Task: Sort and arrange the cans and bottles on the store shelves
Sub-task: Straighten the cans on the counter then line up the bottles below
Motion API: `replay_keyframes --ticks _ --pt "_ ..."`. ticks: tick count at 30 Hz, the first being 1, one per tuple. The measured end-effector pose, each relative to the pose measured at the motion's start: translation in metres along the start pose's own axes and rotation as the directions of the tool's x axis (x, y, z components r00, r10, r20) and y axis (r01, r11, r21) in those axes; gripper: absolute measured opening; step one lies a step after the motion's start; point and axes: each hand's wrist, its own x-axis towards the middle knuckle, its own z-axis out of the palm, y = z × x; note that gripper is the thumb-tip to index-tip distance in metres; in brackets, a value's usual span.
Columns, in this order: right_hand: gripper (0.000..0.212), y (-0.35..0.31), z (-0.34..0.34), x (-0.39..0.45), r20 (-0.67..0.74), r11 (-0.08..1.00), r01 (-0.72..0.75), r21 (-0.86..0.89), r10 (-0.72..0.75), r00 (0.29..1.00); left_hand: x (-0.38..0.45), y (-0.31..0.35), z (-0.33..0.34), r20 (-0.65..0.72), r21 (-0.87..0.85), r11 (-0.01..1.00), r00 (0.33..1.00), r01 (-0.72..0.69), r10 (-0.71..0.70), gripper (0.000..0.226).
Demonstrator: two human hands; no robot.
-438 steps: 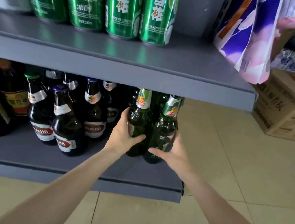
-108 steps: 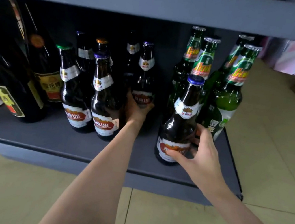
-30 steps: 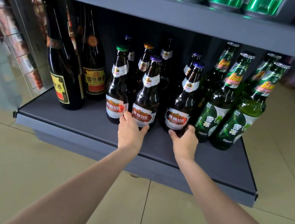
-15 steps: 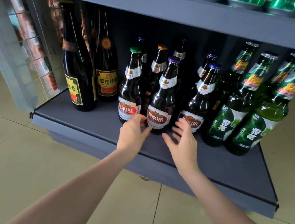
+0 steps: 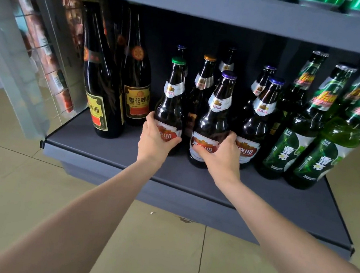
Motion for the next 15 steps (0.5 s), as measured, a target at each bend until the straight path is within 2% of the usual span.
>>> replay_keyframes --ticks 3,7,11,13,15 --pt "0.068 0.005 -0.012 -0.01 0.026 1.0 0.007 0.025 -0.008 1.0 -0.001 -0.005 -0.001 -0.017 0.03 0.999 1.0 -0.011 0.012 0.091" --pt "0.07 0.004 -0.026 -0.018 0.066 0.999 -0.004 0.048 0.001 0.998 0.003 -0.005 -0.006 -0.129 0.032 0.997 0.99 0.063 -0.059 0.087" --pt "0.072 0.003 -0.034 -0.02 0.106 0.999 -0.027 0.036 0.023 0.994 0.007 -0.006 -0.009 -0.118 0.006 0.997 0.99 0.079 -0.078 0.085" --pt "0.073 0.006 -0.041 -0.023 0.129 0.999 -0.031 0.032 0.027 0.991 0.002 -0.01 -0.007 -0.198 -0.029 0.997 0.978 0.067 -0.071 0.077" --pt "0.072 0.01 -0.05 -0.027 0.15 1.0 -0.022 0.022 0.018 0.989 -0.017 -0.012 0.003 -0.327 -0.043 0.999 0.945 0.005 -0.019 0.056"
